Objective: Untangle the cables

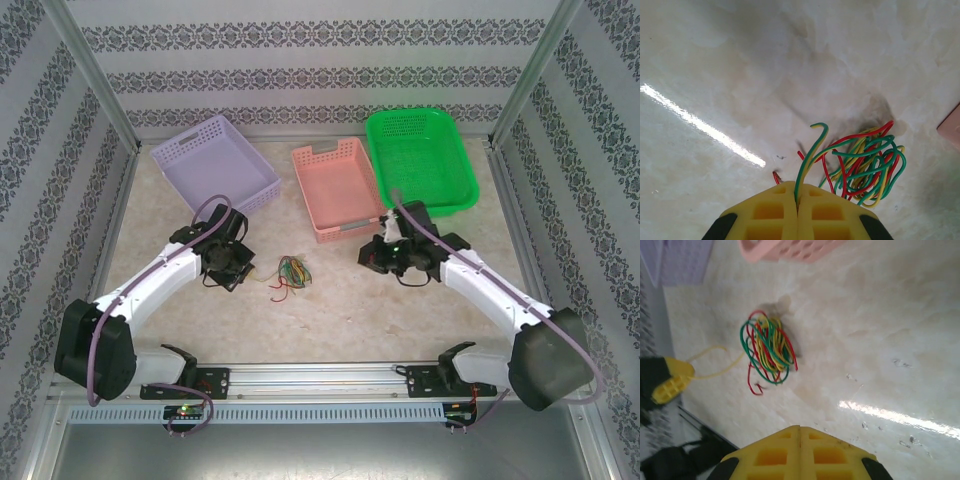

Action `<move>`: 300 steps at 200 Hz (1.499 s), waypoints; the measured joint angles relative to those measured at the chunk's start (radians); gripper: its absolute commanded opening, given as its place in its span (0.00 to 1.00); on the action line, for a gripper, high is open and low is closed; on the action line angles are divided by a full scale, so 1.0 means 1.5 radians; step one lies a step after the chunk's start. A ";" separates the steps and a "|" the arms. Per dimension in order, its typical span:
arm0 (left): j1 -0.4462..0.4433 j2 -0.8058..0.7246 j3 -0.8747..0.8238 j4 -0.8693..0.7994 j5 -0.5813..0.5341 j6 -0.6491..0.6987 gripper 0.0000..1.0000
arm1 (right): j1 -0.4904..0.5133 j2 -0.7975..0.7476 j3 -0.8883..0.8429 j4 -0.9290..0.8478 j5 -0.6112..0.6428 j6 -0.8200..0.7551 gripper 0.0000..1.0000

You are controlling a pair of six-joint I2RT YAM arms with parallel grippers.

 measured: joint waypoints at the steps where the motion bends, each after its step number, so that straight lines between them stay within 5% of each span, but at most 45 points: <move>1: 0.000 0.000 0.000 0.001 0.001 0.001 0.00 | 0.003 0.001 0.001 0.000 0.002 -0.001 0.07; 32: 0.000 0.000 0.000 0.004 0.007 0.027 0.00 | 0.133 0.091 0.040 0.016 0.051 -0.033 0.42; 81: 0.000 -0.002 0.000 0.003 0.011 0.069 0.00 | 0.255 0.293 0.216 0.020 0.146 -0.127 0.56; 134: 0.000 -0.006 -0.008 0.004 0.022 0.079 0.00 | 0.257 0.390 0.295 -0.012 0.214 -0.150 0.47; 197: 0.000 -0.006 -0.025 0.025 0.044 0.065 0.00 | 0.261 0.286 0.278 -0.064 0.198 -0.059 0.35; 300: 0.000 -0.036 -0.041 0.028 0.059 0.060 0.00 | 0.306 0.434 0.283 -0.011 0.142 0.060 0.41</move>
